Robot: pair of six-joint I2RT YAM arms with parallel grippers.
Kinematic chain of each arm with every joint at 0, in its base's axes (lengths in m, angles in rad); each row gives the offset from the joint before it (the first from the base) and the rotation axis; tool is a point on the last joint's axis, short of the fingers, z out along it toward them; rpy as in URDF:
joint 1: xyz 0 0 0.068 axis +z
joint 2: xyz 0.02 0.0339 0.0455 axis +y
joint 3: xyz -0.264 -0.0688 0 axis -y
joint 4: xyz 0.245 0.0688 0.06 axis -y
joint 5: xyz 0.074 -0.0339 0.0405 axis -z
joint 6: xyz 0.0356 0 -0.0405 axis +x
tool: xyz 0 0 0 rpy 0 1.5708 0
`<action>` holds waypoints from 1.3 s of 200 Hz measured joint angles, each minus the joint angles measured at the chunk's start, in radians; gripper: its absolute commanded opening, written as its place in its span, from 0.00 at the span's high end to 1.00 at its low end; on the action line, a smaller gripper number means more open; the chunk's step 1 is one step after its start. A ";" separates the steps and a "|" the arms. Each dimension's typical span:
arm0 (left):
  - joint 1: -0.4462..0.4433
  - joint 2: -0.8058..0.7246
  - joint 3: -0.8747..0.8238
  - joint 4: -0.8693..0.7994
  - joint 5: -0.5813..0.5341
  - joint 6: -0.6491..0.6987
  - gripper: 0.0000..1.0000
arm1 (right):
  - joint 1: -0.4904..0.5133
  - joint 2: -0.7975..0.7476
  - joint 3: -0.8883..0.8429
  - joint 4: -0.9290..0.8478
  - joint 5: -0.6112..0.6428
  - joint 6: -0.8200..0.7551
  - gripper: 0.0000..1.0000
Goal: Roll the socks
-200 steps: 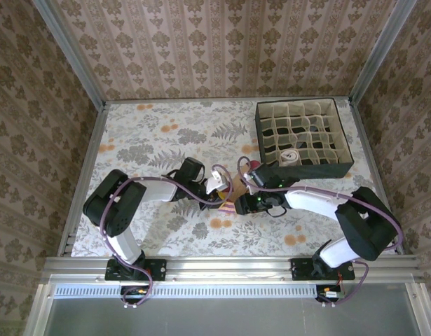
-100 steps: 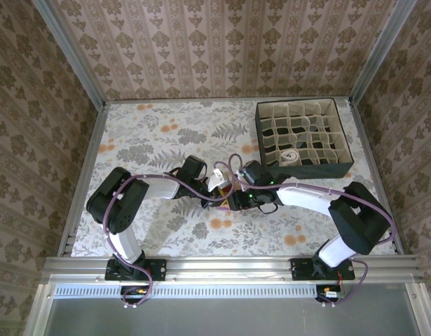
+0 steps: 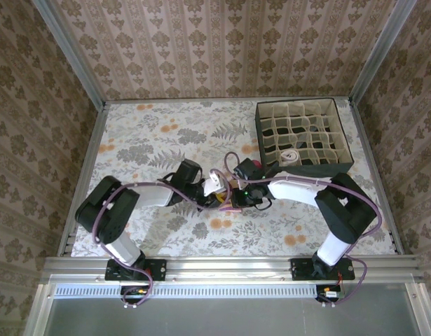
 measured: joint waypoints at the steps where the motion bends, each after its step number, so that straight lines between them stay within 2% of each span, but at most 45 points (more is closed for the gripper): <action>1: 0.000 -0.003 -0.002 0.000 0.000 0.002 0.74 | 0.000 0.000 0.000 0.000 0.000 0.000 0.87; 35: -0.012 -0.127 -0.124 0.085 -0.031 0.143 0.65 | -0.021 0.020 0.019 -0.022 -0.036 -0.001 0.87; 58: -0.071 -0.184 -0.195 0.159 -0.092 0.248 0.63 | -0.033 0.031 0.030 -0.037 -0.058 -0.005 0.87; 89: -0.154 -0.212 -0.202 0.203 -0.200 0.375 0.60 | -0.045 0.039 0.037 -0.045 -0.082 -0.018 0.87; 133: -0.182 -0.168 -0.161 0.192 -0.278 0.496 0.57 | -0.055 0.047 0.041 -0.048 -0.105 -0.021 0.87; 211: -0.210 -0.048 -0.138 0.219 -0.367 0.600 0.59 | -0.082 0.071 0.056 -0.065 -0.169 -0.029 0.86; 235: -0.227 -0.034 -0.136 0.240 -0.396 0.621 0.66 | -0.091 0.080 0.058 -0.067 -0.196 -0.036 0.86; 249: -0.240 -0.022 -0.130 0.248 -0.424 0.635 0.76 | -0.095 0.082 0.058 -0.067 -0.208 -0.043 0.85; 260: -0.248 -0.006 -0.114 0.242 -0.447 0.639 0.85 | -0.096 0.082 0.058 -0.066 -0.210 -0.047 0.79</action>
